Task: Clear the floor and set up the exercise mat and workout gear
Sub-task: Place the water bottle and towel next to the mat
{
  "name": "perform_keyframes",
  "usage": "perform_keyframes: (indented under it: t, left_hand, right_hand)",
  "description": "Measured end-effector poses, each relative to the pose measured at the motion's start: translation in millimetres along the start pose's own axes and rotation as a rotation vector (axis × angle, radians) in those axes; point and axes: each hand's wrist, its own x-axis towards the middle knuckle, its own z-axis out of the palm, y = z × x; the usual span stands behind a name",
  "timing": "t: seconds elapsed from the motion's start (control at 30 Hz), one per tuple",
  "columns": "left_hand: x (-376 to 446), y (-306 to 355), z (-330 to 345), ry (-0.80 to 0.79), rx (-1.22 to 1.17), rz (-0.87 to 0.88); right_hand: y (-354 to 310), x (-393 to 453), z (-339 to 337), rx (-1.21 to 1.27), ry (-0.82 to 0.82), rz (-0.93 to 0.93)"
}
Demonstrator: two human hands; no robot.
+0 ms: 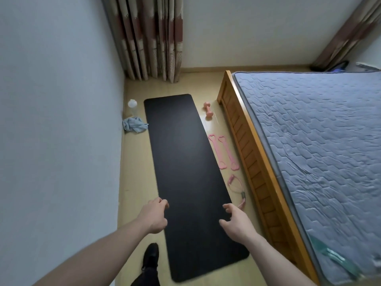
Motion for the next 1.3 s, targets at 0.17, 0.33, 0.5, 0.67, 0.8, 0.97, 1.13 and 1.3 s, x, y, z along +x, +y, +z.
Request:
perform_keyframes:
  t: [0.17, 0.33, 0.5, 0.67, 0.8, 0.97, 1.13, 1.3]
  left_hand:
    - [-34, 31, 60, -0.008, -0.075, -0.146]
    - [-56, 65, 146, -0.073, -0.196, -0.326]
    - [-61, 85, 227, -0.154, -0.266, -0.393]
    - [-5, 59, 330, -0.198, -0.334, -0.46]
    - [55, 21, 427, -0.239, -0.316, -0.497]
    - [143, -30, 555, -0.247, -0.289, -0.538]
    - [216, -68, 659, -0.259, -0.288, -0.606]
    - [282, -102, 723, -0.155, -0.312, -0.723]
  right_hand:
    - [89, -8, 3, -0.016, -0.111, 0.019]
    - [187, 4, -3, -0.021, -0.213, 0.04]
    - [263, 19, 15, -0.042, -0.276, 0.11]
    - [317, 86, 85, -0.038, -0.313, 0.167]
    - [367, 146, 172, -0.05, -0.272, 0.196]
    - [452, 230, 282, -0.066, -0.19, 0.201]
    - [535, 312, 356, -0.089, -0.096, 0.297]
    - [596, 395, 399, -0.046, -0.002, 0.367]
